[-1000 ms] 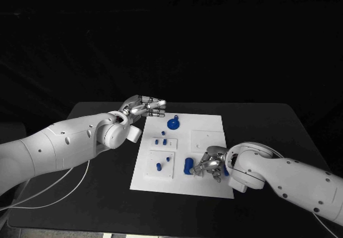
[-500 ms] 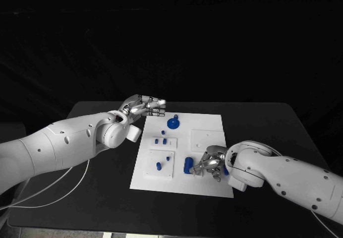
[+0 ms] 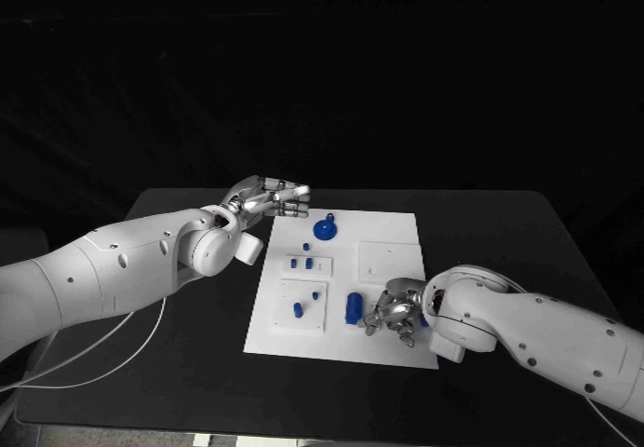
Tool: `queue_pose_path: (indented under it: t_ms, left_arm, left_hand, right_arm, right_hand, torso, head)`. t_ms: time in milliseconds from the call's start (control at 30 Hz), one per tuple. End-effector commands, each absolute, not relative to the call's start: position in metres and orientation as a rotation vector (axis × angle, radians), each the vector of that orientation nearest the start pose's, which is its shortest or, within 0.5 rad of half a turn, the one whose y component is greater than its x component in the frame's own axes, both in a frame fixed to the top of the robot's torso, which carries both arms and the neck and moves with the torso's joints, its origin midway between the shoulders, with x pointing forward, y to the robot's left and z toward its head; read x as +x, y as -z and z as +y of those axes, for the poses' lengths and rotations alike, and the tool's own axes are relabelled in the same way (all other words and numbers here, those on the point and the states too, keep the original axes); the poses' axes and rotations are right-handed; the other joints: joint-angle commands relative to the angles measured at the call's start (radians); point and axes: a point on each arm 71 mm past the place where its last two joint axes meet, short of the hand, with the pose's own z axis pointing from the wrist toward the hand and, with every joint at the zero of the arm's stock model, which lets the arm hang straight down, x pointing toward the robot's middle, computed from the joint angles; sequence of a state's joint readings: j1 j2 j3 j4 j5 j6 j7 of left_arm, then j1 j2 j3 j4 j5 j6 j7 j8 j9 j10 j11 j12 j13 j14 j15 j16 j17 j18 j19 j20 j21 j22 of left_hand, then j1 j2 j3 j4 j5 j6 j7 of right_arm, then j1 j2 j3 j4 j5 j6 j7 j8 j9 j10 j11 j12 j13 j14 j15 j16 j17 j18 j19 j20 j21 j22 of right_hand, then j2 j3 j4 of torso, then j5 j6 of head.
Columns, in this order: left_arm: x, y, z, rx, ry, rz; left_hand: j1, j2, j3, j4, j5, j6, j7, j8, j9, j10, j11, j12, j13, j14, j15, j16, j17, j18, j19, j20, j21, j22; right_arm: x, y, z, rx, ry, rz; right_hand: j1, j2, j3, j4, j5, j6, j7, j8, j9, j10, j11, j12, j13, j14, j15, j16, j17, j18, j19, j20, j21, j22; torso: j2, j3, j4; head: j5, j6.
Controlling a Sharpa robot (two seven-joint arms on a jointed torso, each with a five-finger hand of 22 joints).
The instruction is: Assemble the parts on the task board
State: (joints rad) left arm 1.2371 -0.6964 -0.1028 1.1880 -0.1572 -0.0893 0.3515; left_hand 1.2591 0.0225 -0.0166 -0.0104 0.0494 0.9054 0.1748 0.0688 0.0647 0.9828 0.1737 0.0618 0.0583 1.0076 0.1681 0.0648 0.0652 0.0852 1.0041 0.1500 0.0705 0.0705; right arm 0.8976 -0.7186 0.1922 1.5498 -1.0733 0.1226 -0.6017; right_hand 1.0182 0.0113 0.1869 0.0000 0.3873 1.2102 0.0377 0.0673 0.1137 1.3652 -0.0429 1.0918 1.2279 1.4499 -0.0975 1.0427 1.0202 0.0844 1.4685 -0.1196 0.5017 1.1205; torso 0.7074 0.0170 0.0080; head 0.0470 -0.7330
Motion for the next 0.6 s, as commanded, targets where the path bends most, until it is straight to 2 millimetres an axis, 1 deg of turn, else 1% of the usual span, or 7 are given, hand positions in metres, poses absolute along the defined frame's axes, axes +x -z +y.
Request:
queue_pose_path:
  t_ms: [33, 133, 267, 400, 467, 600]
  left_arm:
    - [0.54, 0.2009, 0.2214, -0.921, 1.497, 1.587]
    - [0.5399, 0.2009, 0.2217, -0.921, 1.497, 1.587]
    - [0.5398, 0.2009, 0.2226, -0.922, 1.496, 1.587]
    - [0.5398, 0.2009, 0.2229, -0.922, 1.495, 1.586]
    - [0.5398, 0.2009, 0.2228, -0.922, 1.495, 1.586]
    - [0.5397, 0.2008, 0.2226, -0.922, 1.496, 1.587]
  left_hand:
    - [-0.005, 0.007, 0.004, 0.003, -0.001, -0.002, 0.002, -0.001, 0.0, -0.006, 0.001, 0.002, 0.0, -0.001, 0.003, -0.004, 0.0, 0.007, -0.001, 0.006, 0.0, 0.001]
    - [-0.005, 0.007, 0.004, 0.003, -0.001, -0.002, 0.002, -0.001, 0.0, -0.006, 0.001, 0.002, 0.0, -0.001, 0.003, -0.004, 0.0, 0.007, -0.001, 0.006, 0.0, 0.001]
    - [-0.005, 0.007, 0.004, 0.003, -0.001, -0.002, 0.002, -0.001, 0.0, -0.006, 0.001, 0.002, 0.0, -0.001, 0.003, -0.004, 0.0, 0.007, -0.001, 0.006, 0.0, 0.001]
    - [-0.004, 0.008, 0.004, 0.001, -0.001, 0.0, 0.001, 0.0, 0.0, -0.005, 0.001, 0.002, 0.0, -0.001, 0.003, -0.004, 0.0, 0.008, -0.001, 0.006, 0.0, 0.001]
    - [-0.004, 0.008, 0.004, 0.001, -0.001, 0.0, 0.001, 0.0, 0.0, -0.005, 0.001, 0.002, 0.0, -0.001, 0.003, -0.004, 0.0, 0.008, -0.001, 0.006, 0.0, 0.001]
    - [-0.004, 0.008, 0.004, 0.001, -0.001, 0.0, 0.001, 0.0, 0.0, -0.005, 0.001, 0.002, 0.0, -0.001, 0.003, -0.004, 0.0, 0.008, -0.001, 0.006, 0.0, 0.001]
  right_arm:
    - [0.4296, 0.2835, -0.1494, 0.301, -0.62, 2.489]
    - [0.4297, 0.284, -0.1502, 0.305, -0.62, 2.487]
    - [0.4297, 0.2844, -0.1507, 0.309, -0.62, 2.484]
    - [0.4293, 0.2841, -0.1501, 0.304, -0.633, 2.483]
    - [0.4293, 0.2838, -0.1498, 0.308, -0.637, 2.478]
    - [0.4302, 0.2841, -0.1512, 0.317, -0.633, 2.471]
  right_hand:
    - [-0.001, -0.008, 0.001, -0.007, 0.0, 0.002, 0.002, -0.003, 0.001, -0.002, -0.004, -0.006, 0.001, -0.002, -0.007, -0.003, -0.002, -0.013, 0.035, -0.007, -0.002, -0.001]
    - [-0.001, -0.007, 0.001, -0.007, -0.003, 0.002, 0.002, -0.004, 0.002, -0.002, -0.004, -0.006, 0.001, -0.002, -0.007, -0.003, -0.002, -0.013, 0.035, -0.007, -0.003, -0.001]
    - [-0.001, -0.005, 0.002, -0.007, -0.003, 0.003, 0.001, -0.003, 0.002, -0.001, -0.004, -0.006, 0.001, -0.002, -0.007, -0.003, -0.002, -0.013, 0.035, -0.007, -0.001, 0.0]
    - [-0.002, -0.005, 0.002, -0.007, -0.005, 0.003, 0.002, -0.004, 0.002, -0.001, -0.004, -0.005, 0.002, -0.002, -0.007, -0.003, -0.001, -0.013, 0.036, -0.007, -0.002, -0.001]
    - [-0.005, -0.004, 0.0, -0.006, -0.013, 0.003, 0.001, -0.003, 0.003, -0.001, -0.004, -0.006, 0.002, -0.002, -0.007, -0.003, -0.001, -0.013, 0.036, -0.007, -0.002, -0.001]
    - [-0.012, 0.005, -0.001, 0.004, -0.023, 0.003, 0.002, -0.004, 0.003, 0.0, -0.004, -0.005, 0.002, -0.002, -0.007, -0.003, -0.001, -0.013, 0.036, -0.007, -0.002, -0.001]
  torso:
    - [0.001, -0.0008, -0.0004]
    - [0.0, -0.0014, 0.0009]
    - [0.0, 0.0006, 0.0005]
    - [0.0, -0.0007, 0.0011]
    - [0.0, -0.001, 0.0013]
    - [0.0, -0.0001, 0.0011]
  head:
    - [-0.004, 0.0]
    - [-0.007, 0.0]
    - [-0.008, 0.002]
    - [-0.009, 0.002]
    - [-0.008, 0.002]
    - [-0.007, 0.002]
